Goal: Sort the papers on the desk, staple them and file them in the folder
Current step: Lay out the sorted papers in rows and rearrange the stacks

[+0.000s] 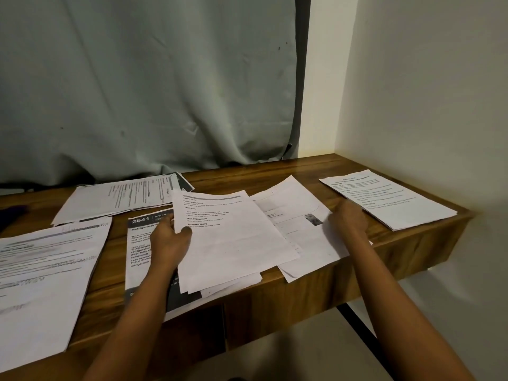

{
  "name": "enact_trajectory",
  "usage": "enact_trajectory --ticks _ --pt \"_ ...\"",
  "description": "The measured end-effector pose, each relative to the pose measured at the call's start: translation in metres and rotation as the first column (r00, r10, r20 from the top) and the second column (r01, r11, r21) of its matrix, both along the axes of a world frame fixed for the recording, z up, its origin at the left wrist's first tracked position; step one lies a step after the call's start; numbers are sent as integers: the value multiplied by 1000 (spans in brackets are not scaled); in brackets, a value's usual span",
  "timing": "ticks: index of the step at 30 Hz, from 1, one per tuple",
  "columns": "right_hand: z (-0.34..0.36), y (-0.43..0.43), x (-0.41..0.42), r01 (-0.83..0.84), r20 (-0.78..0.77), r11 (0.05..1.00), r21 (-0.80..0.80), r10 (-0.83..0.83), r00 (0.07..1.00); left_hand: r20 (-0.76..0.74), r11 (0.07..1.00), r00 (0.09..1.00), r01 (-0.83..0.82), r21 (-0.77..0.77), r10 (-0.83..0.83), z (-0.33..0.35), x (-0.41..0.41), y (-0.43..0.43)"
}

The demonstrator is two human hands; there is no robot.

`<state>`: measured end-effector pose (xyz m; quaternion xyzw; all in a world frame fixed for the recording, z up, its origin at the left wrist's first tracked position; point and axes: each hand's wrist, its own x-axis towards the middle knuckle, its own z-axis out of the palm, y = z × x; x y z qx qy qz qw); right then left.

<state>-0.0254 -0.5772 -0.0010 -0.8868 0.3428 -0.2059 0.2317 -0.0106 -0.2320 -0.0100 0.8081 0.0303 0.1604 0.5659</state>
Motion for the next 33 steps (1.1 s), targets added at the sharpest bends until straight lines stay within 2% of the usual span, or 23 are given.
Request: enact_trajectory --ticks 3,8,14,18,21,23,28,30,33 --pt "1 -1 -3 -8 110 1000 -23 11 994 34 998 999 12 60 -14 0 -1 -2" --pt "14 1 -8 5 280 995 -104 25 960 35 961 998 42 274 -54 -2 0 -4" --pt "56 -1 -23 107 518 965 -239 33 855 -7 903 988 141 407 -151 -6 1 -5" --pt "87 -8 -26 157 716 975 -156 2 698 -69 894 976 215 394 -204 -11 6 -4" --pt "102 -8 -27 94 791 995 -12 -48 610 -85 902 969 247 354 -232 -11 7 -3" --pt "104 -5 -23 -28 798 995 99 -63 599 -71 917 967 255 308 -246 -11 6 -5" --pt "74 38 -8 -235 604 961 147 100 790 11 963 989 139 229 -145 -3 2 -7" --pt "52 64 -3 -283 485 952 119 193 853 -15 987 993 115 109 -114 -3 1 -8" --pt "26 95 0 -337 393 940 53 290 872 -75 991 992 90 -99 -98 -1 5 -8"
